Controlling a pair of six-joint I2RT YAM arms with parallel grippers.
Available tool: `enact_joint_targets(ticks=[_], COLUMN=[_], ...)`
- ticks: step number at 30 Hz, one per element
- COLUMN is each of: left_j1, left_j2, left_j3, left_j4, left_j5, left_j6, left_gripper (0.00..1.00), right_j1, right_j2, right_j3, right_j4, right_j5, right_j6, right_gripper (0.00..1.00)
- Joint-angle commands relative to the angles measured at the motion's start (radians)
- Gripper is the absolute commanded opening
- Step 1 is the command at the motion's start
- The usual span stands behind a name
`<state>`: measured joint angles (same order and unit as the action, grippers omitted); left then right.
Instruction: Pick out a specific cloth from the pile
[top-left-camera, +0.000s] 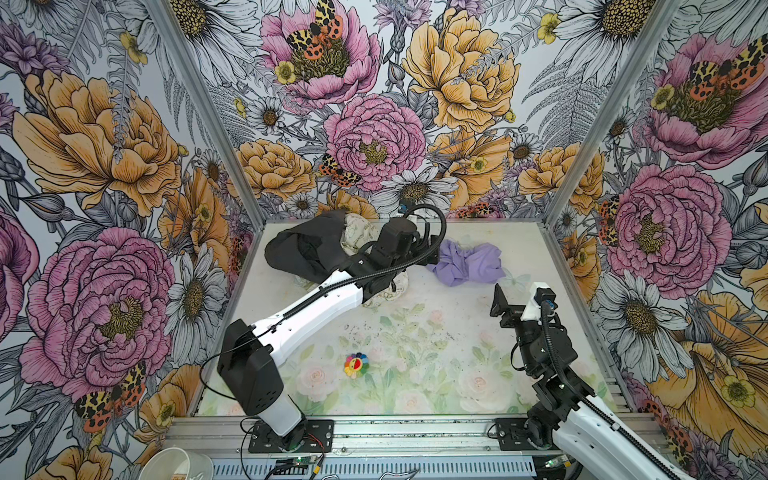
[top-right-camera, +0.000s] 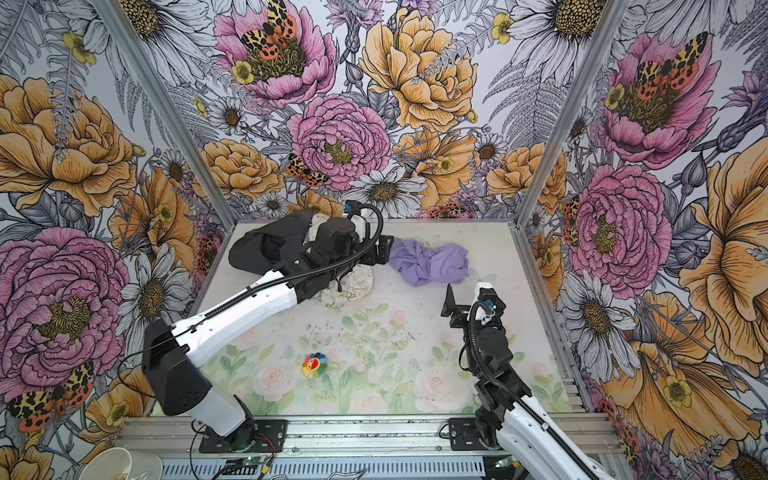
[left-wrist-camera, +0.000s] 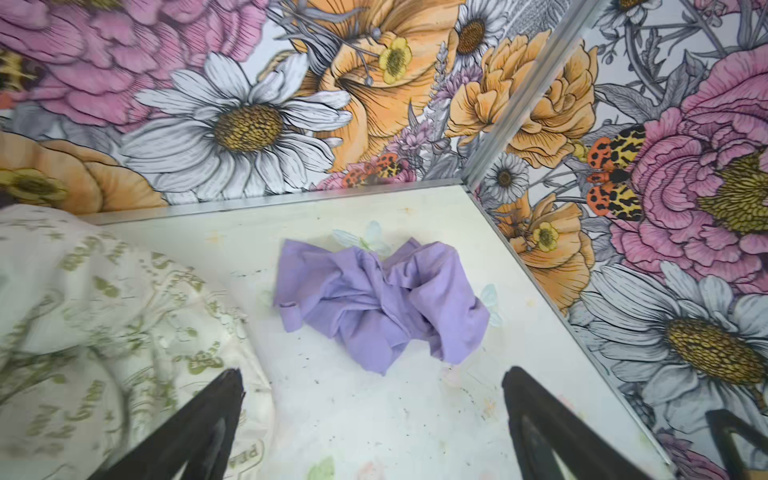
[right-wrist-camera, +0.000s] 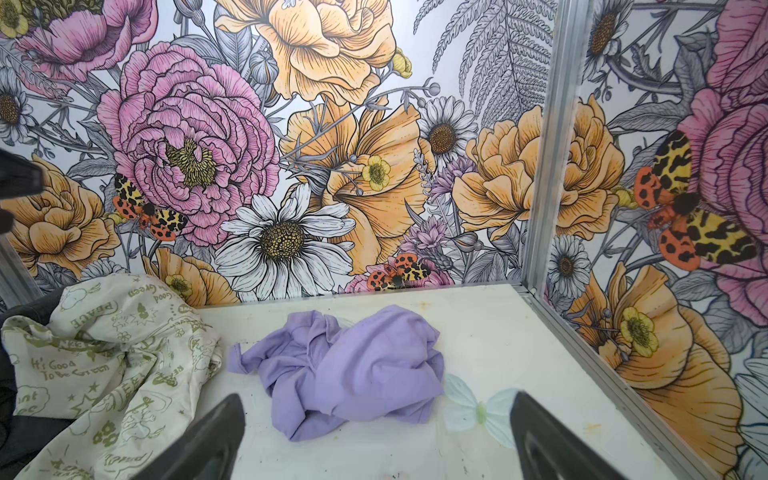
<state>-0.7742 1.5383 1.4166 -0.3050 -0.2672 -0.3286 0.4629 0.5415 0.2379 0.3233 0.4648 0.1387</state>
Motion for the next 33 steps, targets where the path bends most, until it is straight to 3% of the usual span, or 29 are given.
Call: enact_joint_targets(ticks=[1, 6, 11, 15, 20, 24, 30, 33], left_j1=[0.032, 0.152, 0.341, 0.466, 0.611, 0.696, 0.734, 0.742], left_j2=[-0.167, -0.427, -0.651, -0.722, -0.673, -0.539, -0.275, -0.245], left_j3=[-0.177, -0.536, -0.826, -0.998, -1.114, -1.167, -1.176, -1.118], left_j4=[0.109, 0.211, 0.364, 0.553, 0.732, 0.915, 1.191, 1.118], left_j5=[-0.202, -0.310, -0.291, -0.288, -0.224, -0.150, -0.079, -0.055], left_j6=[0.060, 0.073, 0.115, 0.201, 0.216, 0.211, 0.251, 0.270], left_gripper=[0.99, 0.99, 0.99, 0.99, 0.99, 0.99, 0.99, 0.99], right_j1=[-0.012, -0.029, -0.055, -0.094, -0.189, -0.267, -0.370, -0.398], right_j2=[0.037, 0.135, 0.238, 0.308, 0.368, 0.420, 0.555, 0.645], right_j3=[0.004, 0.020, 0.062, 0.096, 0.126, 0.130, 0.094, 0.087], right_j4=[0.018, 0.044, 0.062, 0.059, 0.022, 0.020, 0.178, 0.278], right_j5=[-0.043, -0.085, -0.186, -0.269, -0.327, -0.332, -0.391, -0.427], right_j6=[0.006, -0.007, -0.044, -0.087, -0.097, -0.113, -0.114, -0.117], right_gripper=[0.99, 1.00, 1.00, 1.00, 1.00, 0.99, 0.99, 1.00])
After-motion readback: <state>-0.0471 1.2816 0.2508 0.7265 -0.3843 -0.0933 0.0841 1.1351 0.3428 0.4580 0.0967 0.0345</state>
